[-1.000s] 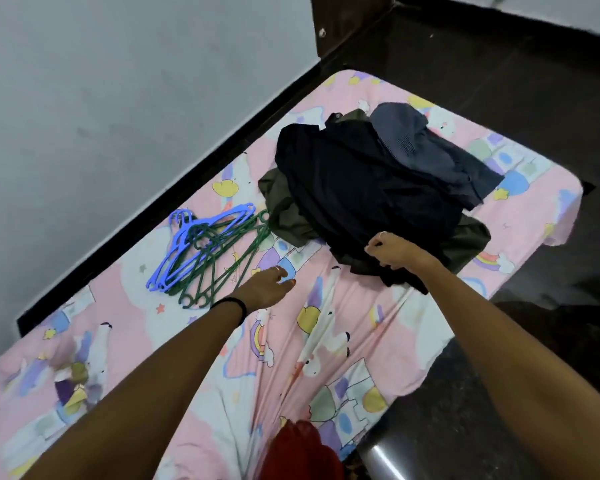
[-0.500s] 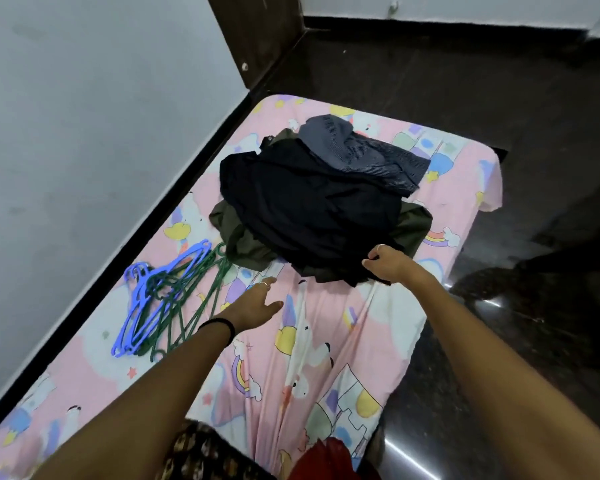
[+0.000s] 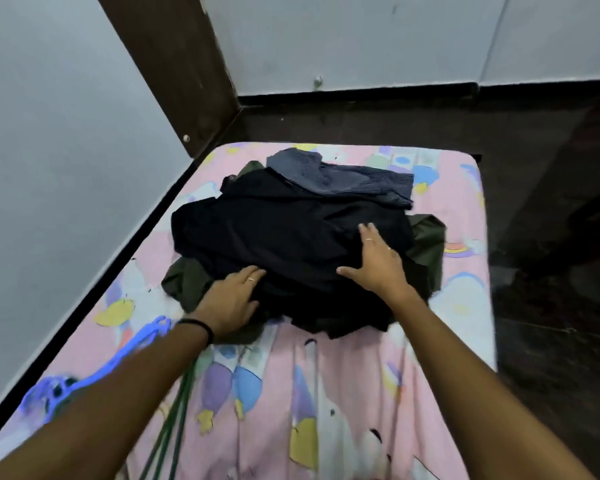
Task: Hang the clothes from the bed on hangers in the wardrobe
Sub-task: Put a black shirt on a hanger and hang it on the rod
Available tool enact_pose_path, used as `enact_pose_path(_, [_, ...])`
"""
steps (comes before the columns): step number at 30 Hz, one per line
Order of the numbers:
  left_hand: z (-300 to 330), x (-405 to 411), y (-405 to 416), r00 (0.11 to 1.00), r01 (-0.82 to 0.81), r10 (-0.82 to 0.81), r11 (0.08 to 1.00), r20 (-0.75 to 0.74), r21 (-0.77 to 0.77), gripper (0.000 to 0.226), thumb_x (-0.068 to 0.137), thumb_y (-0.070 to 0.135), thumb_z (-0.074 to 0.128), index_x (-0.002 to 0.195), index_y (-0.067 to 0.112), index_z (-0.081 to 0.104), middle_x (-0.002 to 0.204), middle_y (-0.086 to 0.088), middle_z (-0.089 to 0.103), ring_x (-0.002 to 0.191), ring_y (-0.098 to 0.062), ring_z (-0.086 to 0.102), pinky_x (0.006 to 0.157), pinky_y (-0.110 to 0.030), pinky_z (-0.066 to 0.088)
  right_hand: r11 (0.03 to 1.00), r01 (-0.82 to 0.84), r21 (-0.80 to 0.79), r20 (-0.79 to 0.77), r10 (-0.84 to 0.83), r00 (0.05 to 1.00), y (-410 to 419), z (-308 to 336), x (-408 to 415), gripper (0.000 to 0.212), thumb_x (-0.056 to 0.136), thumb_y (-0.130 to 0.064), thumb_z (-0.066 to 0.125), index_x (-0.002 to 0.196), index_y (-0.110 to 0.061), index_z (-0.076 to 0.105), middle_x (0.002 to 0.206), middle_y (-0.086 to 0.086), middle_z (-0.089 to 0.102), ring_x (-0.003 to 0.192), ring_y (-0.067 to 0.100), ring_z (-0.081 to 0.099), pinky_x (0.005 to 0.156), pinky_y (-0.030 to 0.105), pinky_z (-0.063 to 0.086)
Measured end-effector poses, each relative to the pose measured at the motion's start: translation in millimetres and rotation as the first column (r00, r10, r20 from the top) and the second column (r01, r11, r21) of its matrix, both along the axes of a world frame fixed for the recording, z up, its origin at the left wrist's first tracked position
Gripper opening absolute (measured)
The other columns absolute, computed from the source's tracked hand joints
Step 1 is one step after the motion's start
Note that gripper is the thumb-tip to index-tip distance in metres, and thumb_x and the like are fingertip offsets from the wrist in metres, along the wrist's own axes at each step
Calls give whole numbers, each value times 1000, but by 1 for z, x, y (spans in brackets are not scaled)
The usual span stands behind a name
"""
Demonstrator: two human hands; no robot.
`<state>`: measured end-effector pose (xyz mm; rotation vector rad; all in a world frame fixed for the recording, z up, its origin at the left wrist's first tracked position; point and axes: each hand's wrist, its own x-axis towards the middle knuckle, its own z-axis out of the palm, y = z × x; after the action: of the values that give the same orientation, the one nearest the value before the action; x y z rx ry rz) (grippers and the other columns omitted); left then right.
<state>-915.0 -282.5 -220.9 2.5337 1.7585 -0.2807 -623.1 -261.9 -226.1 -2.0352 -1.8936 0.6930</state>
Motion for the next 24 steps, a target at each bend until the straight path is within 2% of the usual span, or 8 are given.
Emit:
enact_pose_path(3, [-42,-28,6,971,50,-73,993,226,104,65,83,30,52,144,13,39,150,-7,38,129,-28,47,97,-42,47,990,107,89,161,-120,980,27,-31,-33,81,83,-44,69,147,-14,30,157,8,23,144,22,24,113,49,22])
enact_pose_path(7, [-77,-77,-30,931,72,-139,976,337,205,62,84,33,44,143,17,34,149,-4,39,129,-24,47,100,-38,44,900,218,376,117,-280,953,30,-36,-65,19,93,-9,52,110,-8,60,112,16,68,110,32,60,98,42,35])
enact_pose_path(10, [-91,-115,-62,890,-35,-56,981,452,189,59,87,33,41,143,17,34,151,-4,36,132,-24,42,107,-39,39,832,248,497,36,-305,952,13,-5,-84,22,91,0,47,108,-3,61,102,20,71,101,37,63,95,42,37])
enact_pose_path(14, [-80,-134,-109,773,-202,117,977,623,67,57,91,29,43,144,10,36,152,-6,33,139,-22,31,114,-27,21,820,265,508,-158,-214,964,-25,51,-113,18,100,-20,42,100,-7,55,97,23,64,93,41,58,73,39,39])
enact_pose_path(18, [-54,-125,-139,457,-330,306,930,835,-160,50,96,22,54,141,9,37,139,1,40,130,-15,39,109,-27,29,830,-30,557,-186,160,970,-96,94,-140,24,99,-16,47,76,-10,46,67,3,48,71,28,48,64,31,28])
enact_pose_path(20, [-37,-114,-154,269,-378,443,865,855,-329,43,98,27,52,136,11,42,127,2,47,117,-14,47,100,-28,37,826,-170,538,-177,307,935,-146,109,-146,28,99,-20,48,72,-14,42,64,-3,43,64,16,42,64,35,32])
enact_pose_path(22, [-22,-103,-178,8,-350,553,782,833,-515,24,99,34,47,115,17,52,104,0,53,94,-18,52,82,-29,42,815,-261,518,-196,410,891,-204,117,-147,31,99,-18,48,69,-15,40,64,-5,40,60,6,38,62,33,35])
enact_pose_path(24, [-7,-94,-203,-203,-273,614,713,763,-646,22,100,44,42,95,23,49,87,0,48,80,-20,52,71,-31,42,821,-311,479,-252,468,847,-263,121,-143,35,99,-13,49,66,-15,37,64,-7,35,58,2,34,58,22,31])
